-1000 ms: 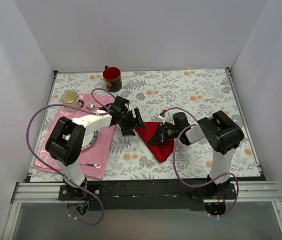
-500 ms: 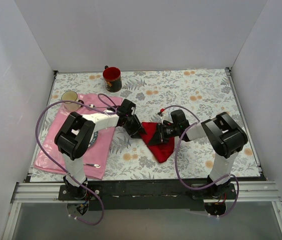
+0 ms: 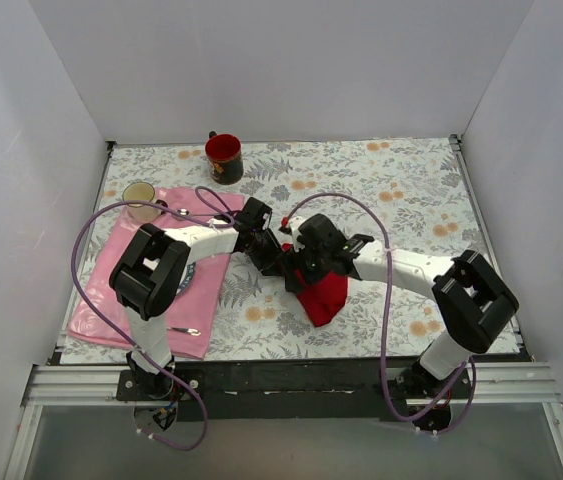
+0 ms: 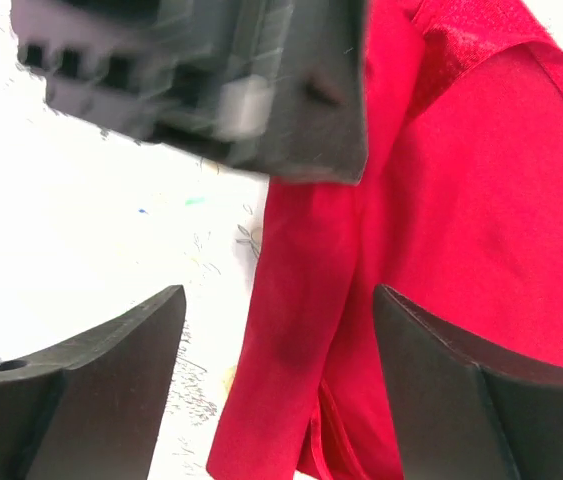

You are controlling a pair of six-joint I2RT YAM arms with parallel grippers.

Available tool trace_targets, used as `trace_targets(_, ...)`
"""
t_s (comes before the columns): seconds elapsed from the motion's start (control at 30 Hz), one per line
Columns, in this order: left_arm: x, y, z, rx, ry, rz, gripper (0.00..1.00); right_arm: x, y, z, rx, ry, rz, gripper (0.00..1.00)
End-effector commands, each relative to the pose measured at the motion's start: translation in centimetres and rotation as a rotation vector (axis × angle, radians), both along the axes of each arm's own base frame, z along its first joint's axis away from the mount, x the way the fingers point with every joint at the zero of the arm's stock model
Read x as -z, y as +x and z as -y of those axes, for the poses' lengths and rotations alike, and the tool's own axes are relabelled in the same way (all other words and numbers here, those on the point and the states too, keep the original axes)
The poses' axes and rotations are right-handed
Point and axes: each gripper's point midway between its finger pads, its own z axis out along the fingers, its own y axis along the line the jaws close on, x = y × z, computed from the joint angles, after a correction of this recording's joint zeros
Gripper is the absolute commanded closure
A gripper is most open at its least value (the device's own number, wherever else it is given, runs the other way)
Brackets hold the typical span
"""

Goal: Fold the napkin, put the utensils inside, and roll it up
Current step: Roll the napkin with the utensil

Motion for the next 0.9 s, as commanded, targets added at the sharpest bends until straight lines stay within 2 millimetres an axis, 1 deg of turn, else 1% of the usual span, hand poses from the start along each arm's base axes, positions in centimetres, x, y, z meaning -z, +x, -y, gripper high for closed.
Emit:
trace_targets(0.0, 1.5, -1.0, -1.5, -0.005, 0.071, -0.052, 0.83, -0.8, 1.0, 2.4, 0.059, -0.273, 0.264, 0.16)
trace_targets(0.07, 1.2, -0.9, -1.5, -0.01, 0.057, -0.057, 0.83, -0.9, 0.6, 1.9, 0.072, -0.315, 0.342, 0.16)
trace_targets(0.1, 1.2, -1.1, -1.6, -0.009, 0.055, -0.062, 0.83, -0.7, 0.6, 1.6, 0.096, -0.323, 0.364, 0.09)
trace_targets(0.17, 1.1, -0.9, -1.7, -0.021, 0.047, -0.067, 0.83, -0.9, 0.3, 1.0, 0.105, -0.357, 0.435, 0.09)
trace_targets(0.2, 1.0, -0.9, -1.8, -0.021, 0.045, -0.069, 0.82, -0.4, 0.2, 0.9, 0.111, -0.377, 0.45, 0.09)
trace_targets(0.27, 1.0, -0.9, -1.9, -0.025, 0.044, -0.073, 0.82, -0.3, 0.0, 0.3, 0.117, -0.392, 0.499, 0.09)
trace_targets(0.3, 1.0, -0.9, -1.9, -0.023, 0.039, -0.078, 0.82, 0.2, 0.0, 0.3, 0.116, -0.415, 0.507, 0.11)
trace_targets(0.33, 1.0, -1.0, -1.9, -0.022, 0.038, -0.08, 0.82, 0.2, 0.0, 0.2, 0.127, -0.423, 0.52, 0.14)
trace_targets(0.37, 0.9, -0.9, -1.8, -0.024, 0.035, -0.082, 0.82, 0.2, 0.3, 0.5, 0.143, -0.45, 0.545, 0.16)
trace_targets(0.5, 0.9, -1.1, -1.7, -0.02, 0.026, -0.093, 0.82, 1.4, 0.4, 0.8, 0.141, -0.486, 0.564, 0.25)
trace_targets(0.53, 0.9, -1.1, -1.6, -0.019, 0.023, -0.09, 0.82, 1.8, 0.3, 1.1, 0.139, -0.491, 0.564, 0.28)
trace_targets(0.57, 0.9, -1.1, -1.7, -0.017, 0.024, -0.089, 0.82, 1.8, 0.5, 1.2, 0.15, -0.488, 0.574, 0.33)
trace_targets(0.67, 1.0, -1.0, -1.8, -0.009, 0.025, -0.088, 0.82, 2.1, 0.6, 1.4, 0.147, -0.5, 0.586, 0.41)
trace_targets(0.7, 1.0, -1.1, -1.8, 0.0, 0.028, -0.084, 0.83, 2.2, 0.7, 1.5, 0.146, -0.507, 0.588, 0.47)
trace_targets(0.73, 0.9, -1.0, -1.8, 0.007, 0.027, -0.077, 0.82, 2.3, 0.6, 1.5, 0.142, -0.51, 0.589, 0.51)
trace_targets(0.77, 0.8, -0.8, -1.8, 0.014, 0.026, -0.069, 0.82, 2.5, 0.7, 1.5, 0.137, -0.511, 0.585, 0.63)
trace_targets(0.8, 0.8, -0.8, -1.9, 0.029, 0.028, -0.056, 0.82, 2.7, 0.7, 1.5, 0.131, -0.512, 0.579, 0.7)
trace_targets(0.83, 0.7, -0.6, -1.8, 0.039, 0.023, -0.035, 0.81, 2.8, 0.7, 1.3, 0.126, -0.505, 0.573, 0.74)
trace_targets(0.87, 0.5, -0.5, -2.0, 0.037, 0.027, -0.018, 0.79, 3.3, 0.6, 1.3, 0.116, -0.504, 0.555, 0.83)
